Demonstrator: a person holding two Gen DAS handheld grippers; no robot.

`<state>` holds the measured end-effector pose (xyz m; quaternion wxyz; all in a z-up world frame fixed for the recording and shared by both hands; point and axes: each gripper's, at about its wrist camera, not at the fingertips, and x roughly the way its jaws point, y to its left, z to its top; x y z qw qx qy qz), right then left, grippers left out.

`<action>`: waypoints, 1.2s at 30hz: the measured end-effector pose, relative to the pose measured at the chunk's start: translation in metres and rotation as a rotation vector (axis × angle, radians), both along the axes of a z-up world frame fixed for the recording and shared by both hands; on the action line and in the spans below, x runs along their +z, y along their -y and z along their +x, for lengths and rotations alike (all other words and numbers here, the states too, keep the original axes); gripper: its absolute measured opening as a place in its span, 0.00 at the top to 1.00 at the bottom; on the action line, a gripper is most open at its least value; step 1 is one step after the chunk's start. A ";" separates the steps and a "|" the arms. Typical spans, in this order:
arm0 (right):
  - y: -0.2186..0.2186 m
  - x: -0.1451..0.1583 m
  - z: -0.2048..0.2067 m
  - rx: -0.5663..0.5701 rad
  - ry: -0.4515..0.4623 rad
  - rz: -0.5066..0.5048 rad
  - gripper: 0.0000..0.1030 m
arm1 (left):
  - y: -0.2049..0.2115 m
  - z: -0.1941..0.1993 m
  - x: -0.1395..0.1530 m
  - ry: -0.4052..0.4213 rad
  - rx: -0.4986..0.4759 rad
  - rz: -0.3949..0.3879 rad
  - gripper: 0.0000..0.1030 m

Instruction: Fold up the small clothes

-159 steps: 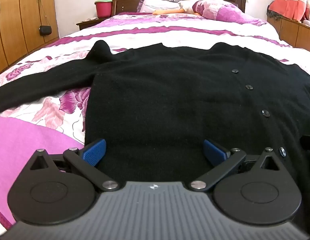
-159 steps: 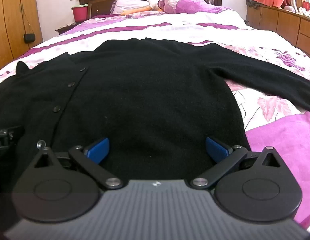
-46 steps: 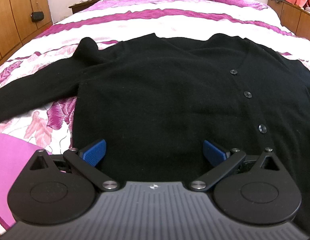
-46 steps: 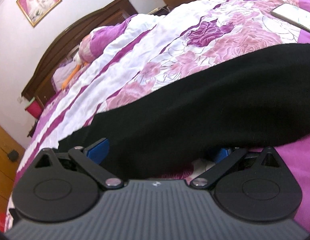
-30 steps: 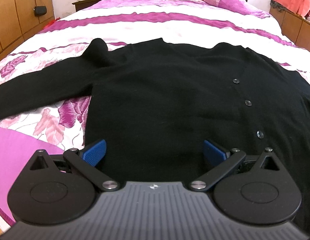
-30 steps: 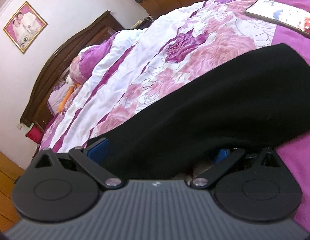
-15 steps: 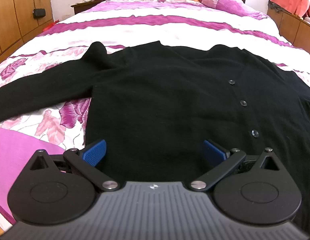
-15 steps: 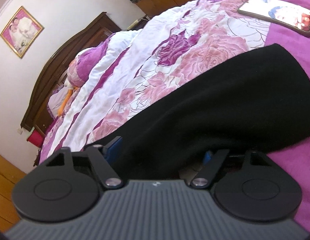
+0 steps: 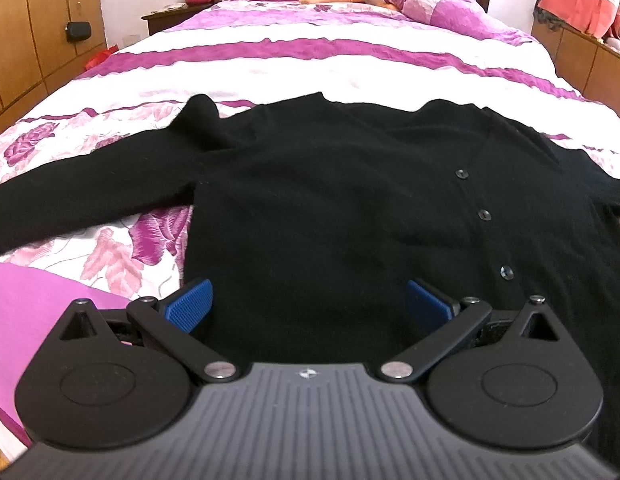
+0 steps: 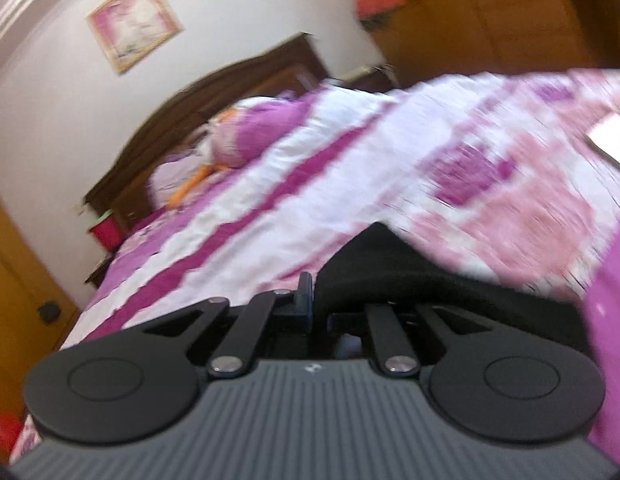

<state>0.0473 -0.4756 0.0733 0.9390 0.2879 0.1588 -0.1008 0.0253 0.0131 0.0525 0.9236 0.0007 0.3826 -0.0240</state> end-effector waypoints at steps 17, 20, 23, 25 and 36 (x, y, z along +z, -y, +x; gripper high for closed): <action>-0.219 0.007 0.082 0.582 -0.105 -0.444 0.91 | -0.033 -0.008 0.009 0.031 0.050 -0.028 0.00; -0.240 -0.024 0.091 0.632 -0.187 -0.439 0.91 | -0.037 -0.008 0.009 0.033 0.046 -0.027 0.00; -0.255 -0.044 0.092 0.656 -0.253 -0.426 0.89 | -0.039 -0.007 0.009 0.036 0.043 -0.017 0.00; -0.262 -0.054 0.090 0.639 -0.265 -0.440 0.89 | -0.039 -0.005 0.009 0.042 0.041 -0.008 0.00; -0.257 -0.036 0.059 0.599 -0.316 -0.285 0.56 | -0.029 0.007 0.009 0.052 0.010 0.017 0.00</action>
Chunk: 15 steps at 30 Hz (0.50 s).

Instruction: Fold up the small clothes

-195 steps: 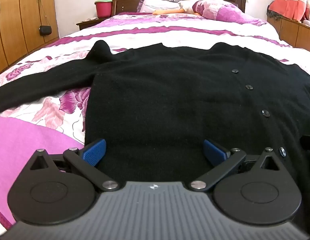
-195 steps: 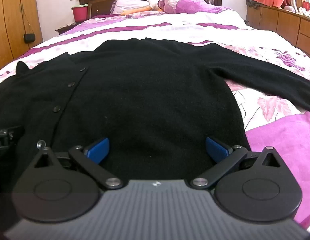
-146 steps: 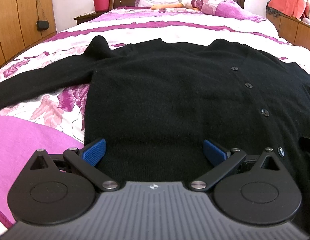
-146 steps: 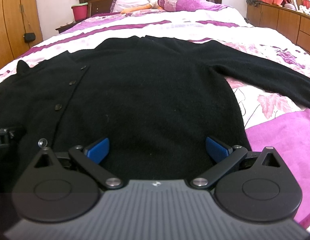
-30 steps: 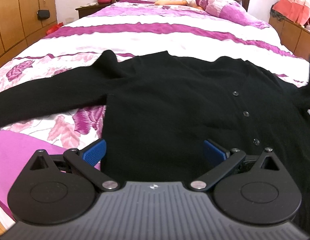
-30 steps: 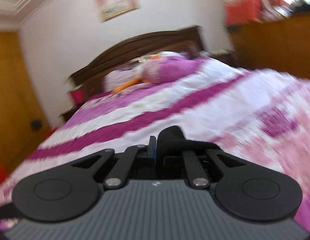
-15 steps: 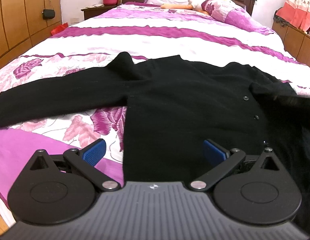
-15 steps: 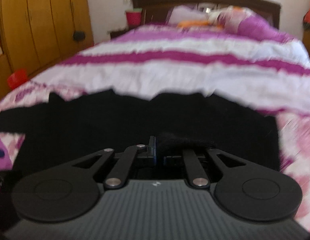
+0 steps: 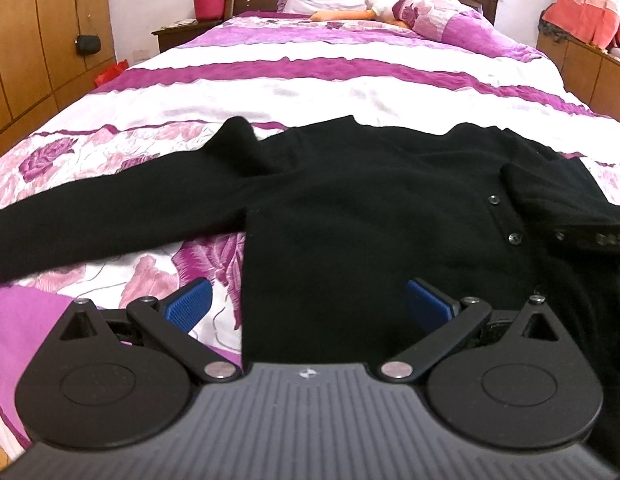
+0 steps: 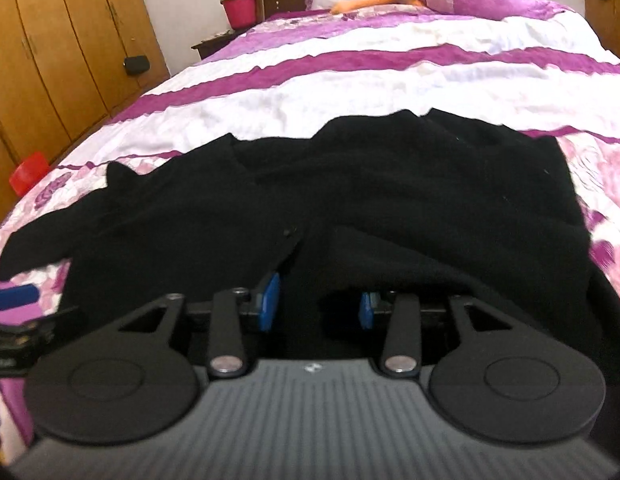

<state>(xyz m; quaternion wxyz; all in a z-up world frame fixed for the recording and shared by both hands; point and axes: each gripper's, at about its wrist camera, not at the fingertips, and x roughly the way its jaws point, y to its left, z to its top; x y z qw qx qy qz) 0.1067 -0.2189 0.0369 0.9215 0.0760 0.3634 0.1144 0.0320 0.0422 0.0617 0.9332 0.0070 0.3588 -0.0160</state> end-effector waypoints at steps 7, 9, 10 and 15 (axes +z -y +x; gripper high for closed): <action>0.012 0.015 -0.040 0.061 -0.025 0.135 0.37 | 0.020 0.003 0.006 0.009 -0.042 0.014 0.00; 0.016 0.021 -0.053 0.067 -0.003 0.133 0.37 | 0.028 0.001 0.010 0.017 -0.061 0.020 0.00; 0.019 0.024 -0.059 0.063 0.010 0.128 0.37 | 0.032 0.000 0.011 0.022 -0.070 0.023 0.00; 0.040 0.034 -0.081 -0.019 0.076 0.052 0.37 | 0.059 -0.004 0.020 0.049 -0.127 0.052 0.00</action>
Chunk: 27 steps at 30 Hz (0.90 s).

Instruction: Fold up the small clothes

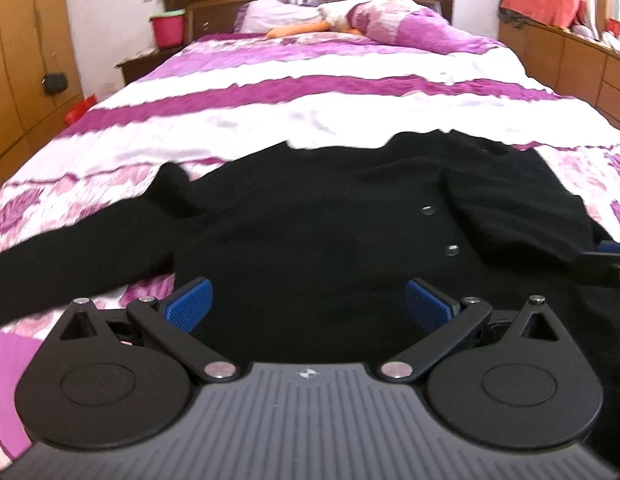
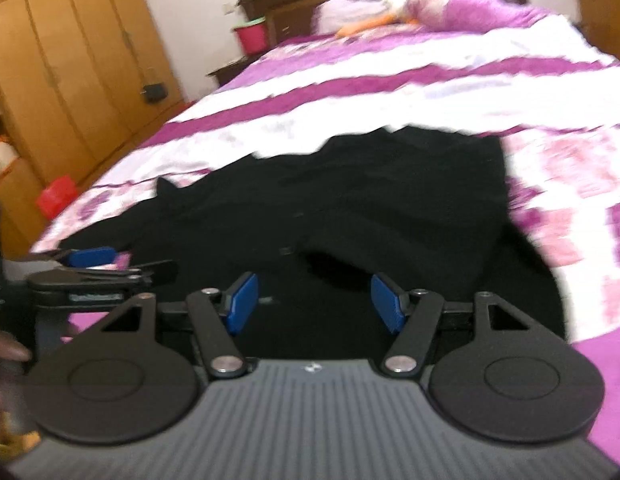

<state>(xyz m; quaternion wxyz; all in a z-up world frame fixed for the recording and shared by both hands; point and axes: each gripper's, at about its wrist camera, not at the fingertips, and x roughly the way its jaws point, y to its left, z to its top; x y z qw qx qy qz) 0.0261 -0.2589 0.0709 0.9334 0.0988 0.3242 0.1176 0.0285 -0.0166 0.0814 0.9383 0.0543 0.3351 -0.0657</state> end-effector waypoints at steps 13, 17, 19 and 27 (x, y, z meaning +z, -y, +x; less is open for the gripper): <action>0.070 -0.020 -0.008 -0.250 0.020 -0.013 0.37 | 0.088 -0.003 0.009 0.021 -0.158 0.029 0.00; 0.084 -0.029 -0.008 -0.290 0.016 -0.026 0.37 | 0.123 -0.003 0.007 0.030 -0.223 0.051 0.00; 0.095 -0.032 -0.011 -0.320 0.014 -0.007 0.37 | 0.140 -0.003 0.005 0.036 -0.258 0.055 0.00; 0.120 -0.043 -0.018 -0.343 0.005 -0.007 0.37 | 0.188 -0.002 -0.018 0.052 -0.428 0.043 0.00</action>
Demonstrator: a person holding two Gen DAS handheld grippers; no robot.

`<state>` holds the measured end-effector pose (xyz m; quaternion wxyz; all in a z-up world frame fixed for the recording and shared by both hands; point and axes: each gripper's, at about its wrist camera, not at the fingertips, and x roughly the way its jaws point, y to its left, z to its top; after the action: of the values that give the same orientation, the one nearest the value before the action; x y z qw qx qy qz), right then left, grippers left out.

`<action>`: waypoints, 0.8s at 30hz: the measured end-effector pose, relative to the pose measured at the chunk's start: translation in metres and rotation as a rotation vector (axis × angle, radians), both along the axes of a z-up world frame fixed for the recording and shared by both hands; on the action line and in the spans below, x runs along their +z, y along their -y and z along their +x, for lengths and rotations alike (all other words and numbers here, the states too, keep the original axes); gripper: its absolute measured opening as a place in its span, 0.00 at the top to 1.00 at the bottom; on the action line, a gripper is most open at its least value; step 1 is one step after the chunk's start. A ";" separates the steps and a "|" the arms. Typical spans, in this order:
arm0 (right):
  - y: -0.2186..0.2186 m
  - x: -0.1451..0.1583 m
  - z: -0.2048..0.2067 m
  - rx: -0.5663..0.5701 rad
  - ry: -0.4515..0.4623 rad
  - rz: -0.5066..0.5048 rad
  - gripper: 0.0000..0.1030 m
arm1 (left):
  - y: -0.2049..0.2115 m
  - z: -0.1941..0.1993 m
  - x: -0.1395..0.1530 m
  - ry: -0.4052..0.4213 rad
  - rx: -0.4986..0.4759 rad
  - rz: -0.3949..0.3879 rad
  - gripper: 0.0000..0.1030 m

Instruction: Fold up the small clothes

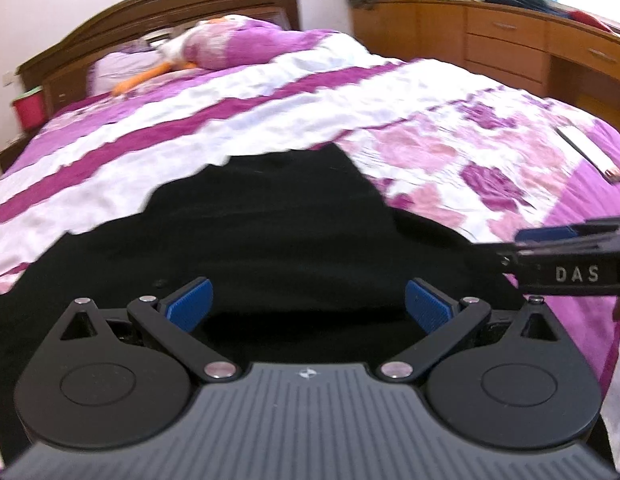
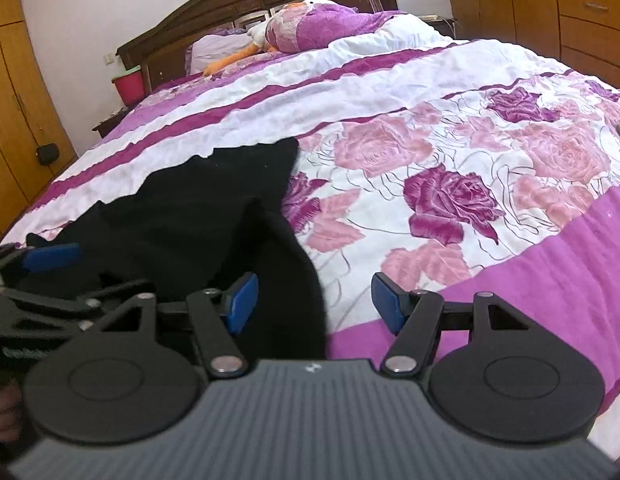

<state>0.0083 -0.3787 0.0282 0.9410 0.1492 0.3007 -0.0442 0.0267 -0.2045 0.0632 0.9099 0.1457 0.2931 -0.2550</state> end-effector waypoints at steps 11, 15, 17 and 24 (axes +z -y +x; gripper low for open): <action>0.007 -0.009 -0.003 0.013 -0.001 0.054 0.37 | 0.040 0.004 -0.036 0.088 -0.095 0.139 0.49; 0.006 -0.009 -0.004 0.032 0.009 0.070 0.37 | 0.026 0.010 -0.029 0.052 -0.067 0.032 0.81; 0.004 -0.010 -0.003 0.048 0.009 0.078 0.37 | 0.013 0.012 -0.018 0.045 -0.037 -0.042 0.83; -0.014 -0.015 0.003 0.097 -0.023 0.049 0.36 | -0.045 0.013 0.020 0.121 0.166 -0.170 0.83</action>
<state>0.0117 -0.3646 0.0135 0.9345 0.1569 0.3194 0.0074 0.0399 -0.1599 0.0829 0.9528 0.0587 0.2262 -0.1937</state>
